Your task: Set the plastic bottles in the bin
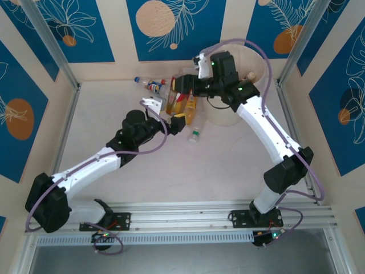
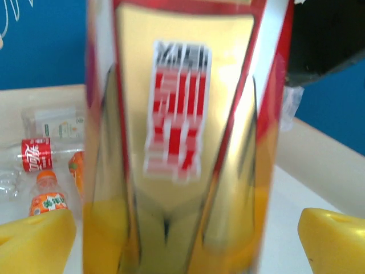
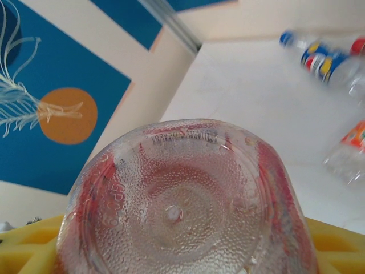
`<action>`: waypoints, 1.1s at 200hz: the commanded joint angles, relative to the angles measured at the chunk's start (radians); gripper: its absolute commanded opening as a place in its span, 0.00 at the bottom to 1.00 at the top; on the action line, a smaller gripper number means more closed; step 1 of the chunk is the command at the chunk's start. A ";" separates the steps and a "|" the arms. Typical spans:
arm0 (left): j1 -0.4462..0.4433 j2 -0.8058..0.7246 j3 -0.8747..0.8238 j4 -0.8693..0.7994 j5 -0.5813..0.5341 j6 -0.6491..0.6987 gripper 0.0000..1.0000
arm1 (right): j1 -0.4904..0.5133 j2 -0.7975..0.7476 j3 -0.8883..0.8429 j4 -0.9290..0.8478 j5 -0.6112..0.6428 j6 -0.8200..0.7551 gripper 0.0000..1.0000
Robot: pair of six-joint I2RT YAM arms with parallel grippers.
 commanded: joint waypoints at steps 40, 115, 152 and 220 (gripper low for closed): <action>0.004 -0.115 -0.038 -0.016 -0.016 -0.028 1.00 | -0.099 -0.005 0.202 -0.068 0.282 -0.187 0.64; 0.004 -0.127 -0.088 -0.018 -0.084 -0.058 1.00 | -0.217 0.114 0.383 0.012 0.523 -0.338 0.64; 0.004 -0.140 -0.099 -0.023 -0.113 -0.059 1.00 | -0.244 0.196 0.422 -0.004 0.560 -0.368 0.64; 0.005 -0.138 -0.099 -0.041 -0.153 -0.063 1.00 | -0.301 0.304 0.375 -0.042 0.454 -0.243 0.65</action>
